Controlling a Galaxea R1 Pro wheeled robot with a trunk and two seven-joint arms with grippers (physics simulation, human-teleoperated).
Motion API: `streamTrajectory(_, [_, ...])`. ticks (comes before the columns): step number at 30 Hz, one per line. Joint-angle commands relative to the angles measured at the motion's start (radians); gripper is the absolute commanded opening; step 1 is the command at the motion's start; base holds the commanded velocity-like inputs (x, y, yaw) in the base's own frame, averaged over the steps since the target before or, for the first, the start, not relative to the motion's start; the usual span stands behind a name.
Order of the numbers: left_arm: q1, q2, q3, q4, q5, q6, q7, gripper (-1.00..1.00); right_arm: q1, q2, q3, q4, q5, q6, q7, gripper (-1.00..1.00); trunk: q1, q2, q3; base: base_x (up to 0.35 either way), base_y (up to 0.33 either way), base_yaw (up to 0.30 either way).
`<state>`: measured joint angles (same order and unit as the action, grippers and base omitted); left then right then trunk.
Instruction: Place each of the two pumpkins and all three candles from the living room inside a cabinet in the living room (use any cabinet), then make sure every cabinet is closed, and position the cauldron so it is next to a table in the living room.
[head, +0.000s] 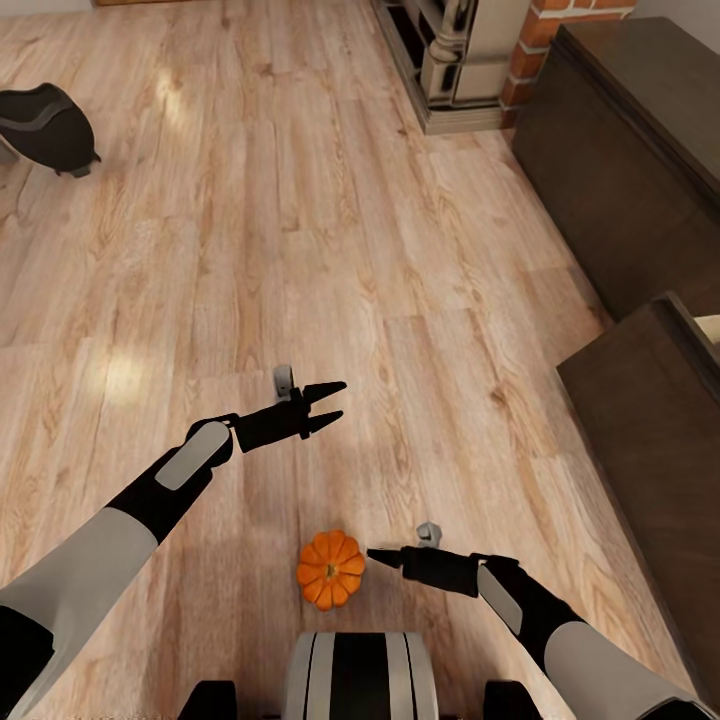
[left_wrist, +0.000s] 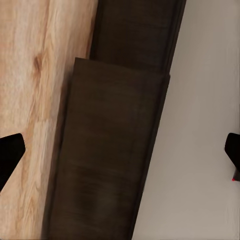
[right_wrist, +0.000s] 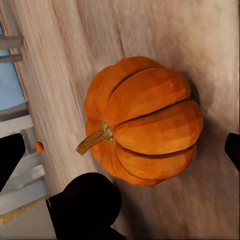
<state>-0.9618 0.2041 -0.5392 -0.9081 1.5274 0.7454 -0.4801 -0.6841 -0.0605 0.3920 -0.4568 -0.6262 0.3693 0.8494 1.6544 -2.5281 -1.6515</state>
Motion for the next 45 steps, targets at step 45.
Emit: streamTrajectory(45, [0.000, -0.005, -0.001, 0.000, 0.000, -0.001, 0.000, 1.00, -0.020, 0.024, 0.075, -0.102, 0.206, -0.035, 0.014, 1.00, 0.011, -0.006, -0.097, 0.000, 0.000, 0.000])
